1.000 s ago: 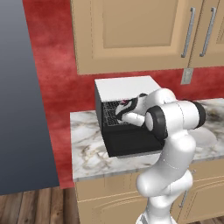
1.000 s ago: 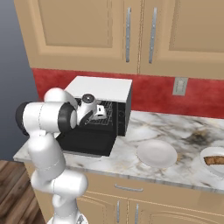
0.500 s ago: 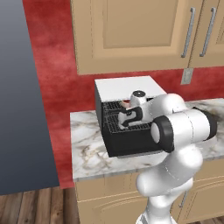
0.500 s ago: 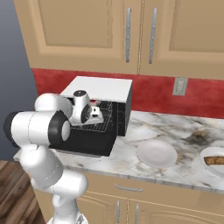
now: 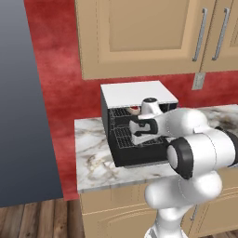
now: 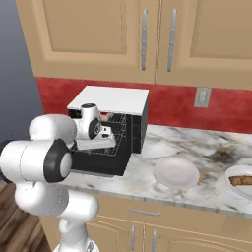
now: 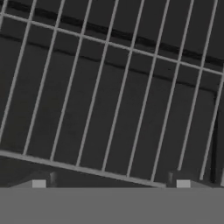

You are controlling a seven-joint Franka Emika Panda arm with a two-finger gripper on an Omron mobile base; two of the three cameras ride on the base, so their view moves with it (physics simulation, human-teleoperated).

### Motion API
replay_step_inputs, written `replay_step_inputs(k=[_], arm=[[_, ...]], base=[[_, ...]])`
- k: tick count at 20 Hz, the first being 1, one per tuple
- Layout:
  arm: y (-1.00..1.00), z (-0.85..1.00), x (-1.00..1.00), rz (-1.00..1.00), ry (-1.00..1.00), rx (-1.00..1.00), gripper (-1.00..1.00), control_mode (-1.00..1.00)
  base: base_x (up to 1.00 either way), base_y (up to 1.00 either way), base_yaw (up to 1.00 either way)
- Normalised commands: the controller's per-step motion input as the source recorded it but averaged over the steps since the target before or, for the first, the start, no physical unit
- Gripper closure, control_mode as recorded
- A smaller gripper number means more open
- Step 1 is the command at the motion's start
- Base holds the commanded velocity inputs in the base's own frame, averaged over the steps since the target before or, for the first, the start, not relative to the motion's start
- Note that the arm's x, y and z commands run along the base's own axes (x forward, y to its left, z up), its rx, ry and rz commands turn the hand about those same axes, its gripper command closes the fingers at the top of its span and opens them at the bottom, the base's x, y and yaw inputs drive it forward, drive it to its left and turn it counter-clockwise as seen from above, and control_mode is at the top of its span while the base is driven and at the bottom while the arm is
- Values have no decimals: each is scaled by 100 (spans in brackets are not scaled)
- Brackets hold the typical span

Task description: Open the toaster oven door. Place the baguette on the bottom rack in the toaster oven and place the steak on the top rack.

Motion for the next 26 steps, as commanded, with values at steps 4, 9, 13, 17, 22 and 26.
replay_step_inputs(k=[4, 9, 13, 17, 22, 26], arm=[[-38, -9, -100, 0, 0, 0, -100, -100], [-19, 87, -54, 0, -5, 7, -100, -100], [0, 100, -21, -2, 0, 1, -100, -100], [-13, 100, -18, -8, 0, 0, -100, -100], [-49, 60, -26, -9, 0, 3, -100, -100], [-40, 4, -8, -2, 0, 4, -100, -100]], base=[[0, 0, 0], [0, 0, 0], [0, 0, 0], [0, 0, 0], [0, 0, 0], [0, 0, 0]])
